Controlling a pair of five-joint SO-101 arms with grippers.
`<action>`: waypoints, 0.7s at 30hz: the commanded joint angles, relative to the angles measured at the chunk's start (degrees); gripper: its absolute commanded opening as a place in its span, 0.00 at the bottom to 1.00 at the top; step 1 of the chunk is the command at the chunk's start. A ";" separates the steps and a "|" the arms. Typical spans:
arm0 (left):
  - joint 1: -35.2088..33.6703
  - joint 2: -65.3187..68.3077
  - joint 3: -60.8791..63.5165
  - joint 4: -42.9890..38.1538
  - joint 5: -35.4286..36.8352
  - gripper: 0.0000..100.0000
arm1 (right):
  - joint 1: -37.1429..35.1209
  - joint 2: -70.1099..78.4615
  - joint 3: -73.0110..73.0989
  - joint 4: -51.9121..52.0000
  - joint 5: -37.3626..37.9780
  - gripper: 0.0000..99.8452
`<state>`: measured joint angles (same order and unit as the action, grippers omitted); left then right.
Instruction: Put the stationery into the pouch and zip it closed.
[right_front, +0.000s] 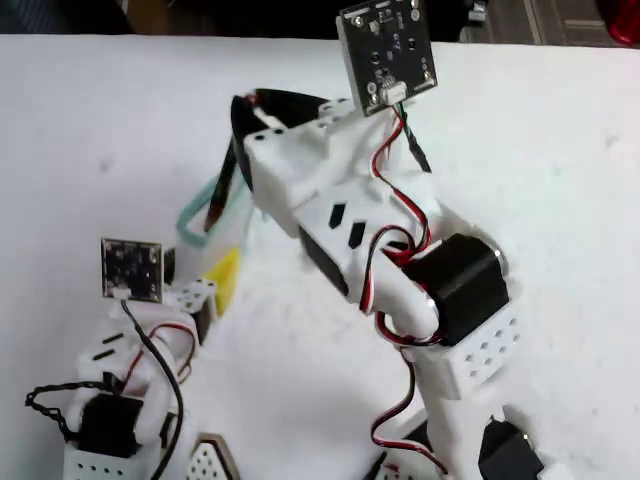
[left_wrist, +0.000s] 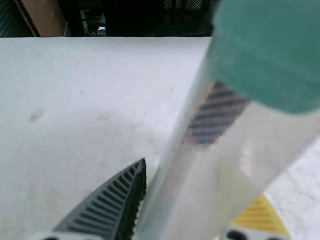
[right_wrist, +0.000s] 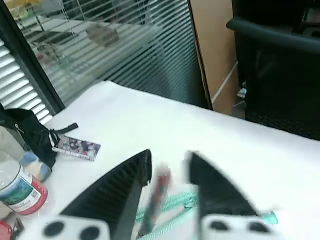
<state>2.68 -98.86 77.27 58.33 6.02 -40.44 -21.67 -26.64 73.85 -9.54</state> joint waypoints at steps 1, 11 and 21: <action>0.13 0.48 -0.35 -0.35 0.70 0.24 | -0.48 -1.54 -0.26 0.40 0.53 0.31; 0.13 0.48 -0.35 -0.35 0.70 0.24 | 8.13 -1.98 3.60 1.54 0.09 0.26; -0.40 0.48 -0.35 -0.26 0.70 0.24 | 16.31 11.91 31.38 -8.31 -3.78 0.26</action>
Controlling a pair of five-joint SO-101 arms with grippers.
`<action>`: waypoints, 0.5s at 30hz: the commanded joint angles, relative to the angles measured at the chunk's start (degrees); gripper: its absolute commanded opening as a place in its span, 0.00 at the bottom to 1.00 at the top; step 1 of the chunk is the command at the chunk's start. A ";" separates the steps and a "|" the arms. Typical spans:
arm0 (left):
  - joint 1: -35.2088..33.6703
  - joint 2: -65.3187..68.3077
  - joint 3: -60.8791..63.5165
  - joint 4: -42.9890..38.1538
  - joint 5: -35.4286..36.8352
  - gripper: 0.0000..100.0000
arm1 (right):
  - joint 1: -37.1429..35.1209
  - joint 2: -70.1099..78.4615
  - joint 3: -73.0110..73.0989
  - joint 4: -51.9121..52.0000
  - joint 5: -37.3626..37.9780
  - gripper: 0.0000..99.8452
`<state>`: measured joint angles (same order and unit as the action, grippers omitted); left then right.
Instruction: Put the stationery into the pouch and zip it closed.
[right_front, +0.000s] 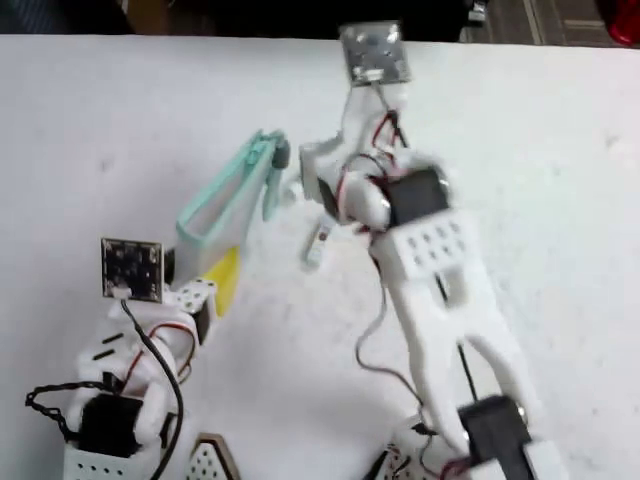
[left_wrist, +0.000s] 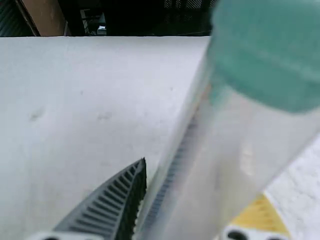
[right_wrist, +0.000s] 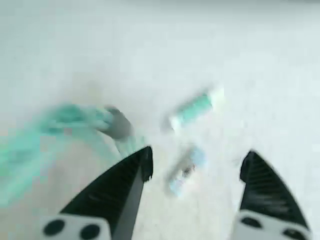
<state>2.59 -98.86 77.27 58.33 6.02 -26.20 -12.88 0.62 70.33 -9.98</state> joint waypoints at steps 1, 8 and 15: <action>-0.40 0.48 -0.35 -0.26 0.62 0.24 | 2.86 5.49 5.63 -6.73 -5.80 0.26; -3.74 0.48 -0.35 -0.44 0.79 0.24 | 4.70 24.31 4.66 -12.79 -10.46 0.26; -3.74 0.48 -0.35 -0.35 0.79 0.24 | 2.95 37.41 -3.69 -12.62 -11.34 0.26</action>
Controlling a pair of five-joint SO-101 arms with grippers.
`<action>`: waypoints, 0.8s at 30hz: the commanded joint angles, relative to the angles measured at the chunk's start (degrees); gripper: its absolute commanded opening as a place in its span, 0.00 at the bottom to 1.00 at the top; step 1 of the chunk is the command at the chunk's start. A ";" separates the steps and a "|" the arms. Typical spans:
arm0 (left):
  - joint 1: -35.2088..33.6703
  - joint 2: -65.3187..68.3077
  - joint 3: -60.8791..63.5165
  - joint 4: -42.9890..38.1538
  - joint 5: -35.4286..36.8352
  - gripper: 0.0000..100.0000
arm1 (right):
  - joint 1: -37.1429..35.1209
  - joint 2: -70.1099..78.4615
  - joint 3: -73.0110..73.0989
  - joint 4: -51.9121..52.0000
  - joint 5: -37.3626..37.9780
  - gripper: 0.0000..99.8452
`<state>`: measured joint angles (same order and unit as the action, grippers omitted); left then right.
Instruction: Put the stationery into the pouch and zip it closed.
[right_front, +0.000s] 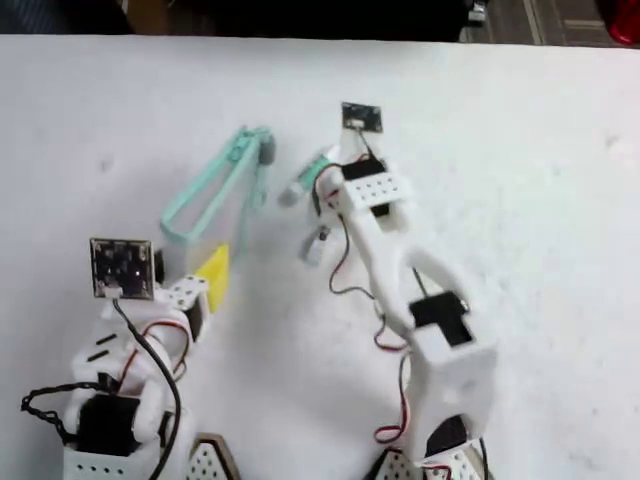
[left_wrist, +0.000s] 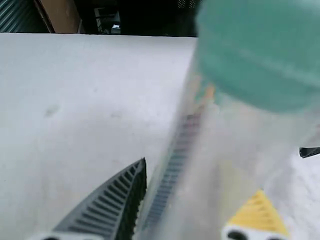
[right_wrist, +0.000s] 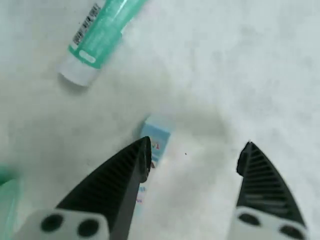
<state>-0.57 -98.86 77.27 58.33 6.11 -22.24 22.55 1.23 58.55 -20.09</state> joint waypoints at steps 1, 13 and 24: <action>-0.57 0.48 -0.35 -0.35 0.70 0.24 | -1.27 2.86 -4.84 -0.75 -2.64 0.26; -0.57 0.48 -0.35 -0.44 0.70 0.24 | -2.68 4.44 -5.89 -0.84 -5.19 0.26; -0.57 0.48 -0.35 -0.53 0.70 0.24 | -6.20 6.99 -6.15 1.01 -4.92 0.01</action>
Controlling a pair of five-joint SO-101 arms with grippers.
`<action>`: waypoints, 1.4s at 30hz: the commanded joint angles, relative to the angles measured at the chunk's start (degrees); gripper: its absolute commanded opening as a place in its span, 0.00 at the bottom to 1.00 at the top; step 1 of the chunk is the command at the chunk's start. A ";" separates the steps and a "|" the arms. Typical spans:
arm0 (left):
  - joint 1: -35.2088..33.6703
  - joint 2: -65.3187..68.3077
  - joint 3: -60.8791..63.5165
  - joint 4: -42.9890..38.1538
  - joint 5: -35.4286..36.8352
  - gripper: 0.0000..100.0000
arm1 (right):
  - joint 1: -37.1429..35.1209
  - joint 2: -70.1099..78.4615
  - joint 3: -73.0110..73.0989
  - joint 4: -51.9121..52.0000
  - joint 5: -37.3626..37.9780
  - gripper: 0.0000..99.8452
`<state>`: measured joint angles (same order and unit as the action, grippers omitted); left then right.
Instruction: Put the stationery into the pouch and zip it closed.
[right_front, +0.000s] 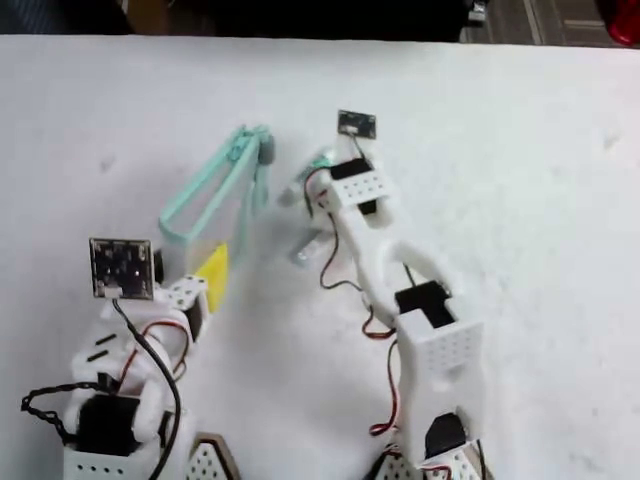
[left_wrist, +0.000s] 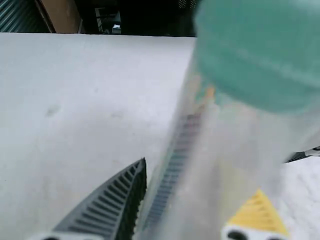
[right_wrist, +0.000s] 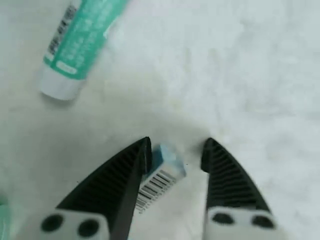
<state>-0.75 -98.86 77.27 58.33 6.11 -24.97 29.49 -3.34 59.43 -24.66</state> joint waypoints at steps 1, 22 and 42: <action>-0.40 0.48 -0.35 -0.53 0.70 0.24 | -3.21 -0.13 -1.58 0.13 -0.35 0.02; -0.31 0.48 -0.35 -0.35 0.70 0.24 | 3.12 -23.34 -1.58 11.21 13.19 0.02; -8.13 0.48 -0.35 -1.49 6.07 0.24 | -9.01 -28.79 6.95 10.95 48.53 0.25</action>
<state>-5.85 -98.33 77.27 58.33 8.57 -32.18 3.56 3.96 71.38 20.97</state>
